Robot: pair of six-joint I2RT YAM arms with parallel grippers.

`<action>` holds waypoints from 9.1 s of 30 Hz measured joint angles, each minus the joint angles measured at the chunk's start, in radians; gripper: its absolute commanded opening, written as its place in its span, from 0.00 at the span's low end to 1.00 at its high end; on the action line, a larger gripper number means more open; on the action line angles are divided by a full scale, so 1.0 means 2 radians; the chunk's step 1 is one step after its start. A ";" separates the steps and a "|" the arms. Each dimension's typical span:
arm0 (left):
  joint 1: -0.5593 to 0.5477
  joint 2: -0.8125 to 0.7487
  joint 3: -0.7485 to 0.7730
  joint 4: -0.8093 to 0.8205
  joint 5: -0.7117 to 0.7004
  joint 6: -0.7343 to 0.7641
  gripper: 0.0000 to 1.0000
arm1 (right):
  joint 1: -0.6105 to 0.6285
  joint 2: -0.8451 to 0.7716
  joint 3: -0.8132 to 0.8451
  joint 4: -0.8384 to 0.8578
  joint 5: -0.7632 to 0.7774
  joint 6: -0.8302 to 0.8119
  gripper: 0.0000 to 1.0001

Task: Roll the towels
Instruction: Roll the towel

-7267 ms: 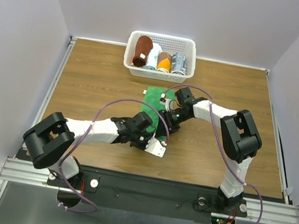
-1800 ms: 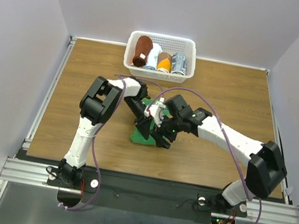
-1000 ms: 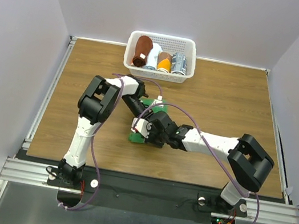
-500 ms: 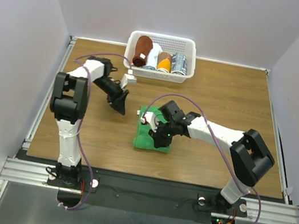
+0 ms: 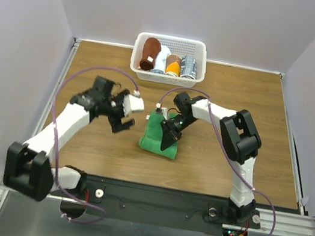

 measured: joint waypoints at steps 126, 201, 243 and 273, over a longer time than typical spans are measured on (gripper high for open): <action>0.075 0.048 0.106 -0.015 0.030 -0.046 0.99 | 0.031 -0.084 -0.098 0.085 0.065 -0.018 0.01; -0.215 0.312 0.148 -0.081 0.088 0.006 0.12 | -0.159 -0.287 -0.004 -0.064 0.140 -0.057 0.94; -0.116 0.463 0.266 -0.262 0.203 -0.002 0.57 | 0.145 -0.265 -0.285 0.316 0.350 -0.104 0.01; -0.332 -0.097 -0.187 0.161 -0.177 -0.010 0.78 | -0.053 -0.046 -0.130 0.148 -0.076 -0.008 0.01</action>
